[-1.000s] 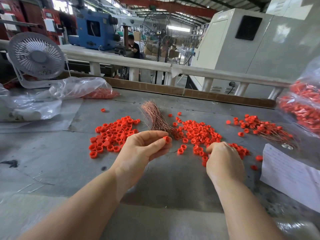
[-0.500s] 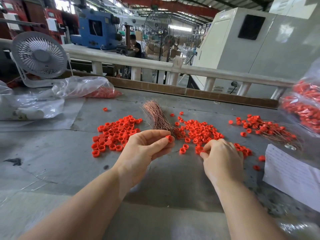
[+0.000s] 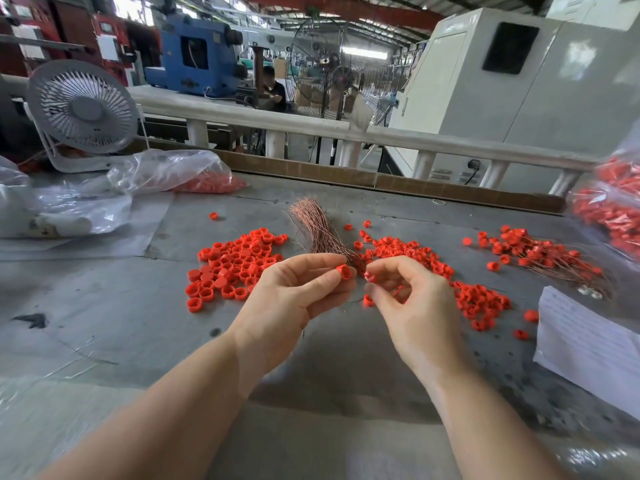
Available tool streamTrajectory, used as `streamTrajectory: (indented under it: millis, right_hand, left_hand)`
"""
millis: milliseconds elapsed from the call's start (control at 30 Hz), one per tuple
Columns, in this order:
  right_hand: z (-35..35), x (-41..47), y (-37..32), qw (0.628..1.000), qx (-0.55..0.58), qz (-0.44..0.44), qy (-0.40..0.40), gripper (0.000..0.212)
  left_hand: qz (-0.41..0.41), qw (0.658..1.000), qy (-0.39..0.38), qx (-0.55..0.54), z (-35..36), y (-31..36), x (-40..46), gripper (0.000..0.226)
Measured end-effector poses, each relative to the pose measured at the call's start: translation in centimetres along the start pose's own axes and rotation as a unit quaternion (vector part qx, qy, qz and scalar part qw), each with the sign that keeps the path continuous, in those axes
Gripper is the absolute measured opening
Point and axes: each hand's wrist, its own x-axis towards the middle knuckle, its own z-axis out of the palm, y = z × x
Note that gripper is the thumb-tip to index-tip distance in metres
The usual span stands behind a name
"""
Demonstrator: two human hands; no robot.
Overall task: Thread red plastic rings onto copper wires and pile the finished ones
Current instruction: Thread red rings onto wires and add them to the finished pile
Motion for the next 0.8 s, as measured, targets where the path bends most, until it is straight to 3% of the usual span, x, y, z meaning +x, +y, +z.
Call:
streamTrajectory:
  millis: [67,267,433,800]
  right_hand:
    - [0.02,0.05,-0.11,1.0,0.023,-0.004,-0.002,0.036]
    - [-0.11,0.3,-0.61,0.997,0.071,-0.02,-0.01,0.018]
    - [0.08,0.09,-0.76,0.992,0.124,0.004,-0.003,0.024]
    - [0.3,-0.2,-0.78,0.997,0.076,-0.024,0.003,0.019]
  left_hand:
    - [-0.001,1.0,-0.003,-0.002,-0.03,0.03,0.02,0.017]
    - [-0.002,1.0,-0.007,0.014,-0.05,0.1,0.02,0.016]
    - [-0.004,1.0,-0.015,0.023,0.07,0.05,-0.18,0.017]
    - [-0.008,1.0,-0.003,-0.017,-0.02,0.14,-0.02,0.017]
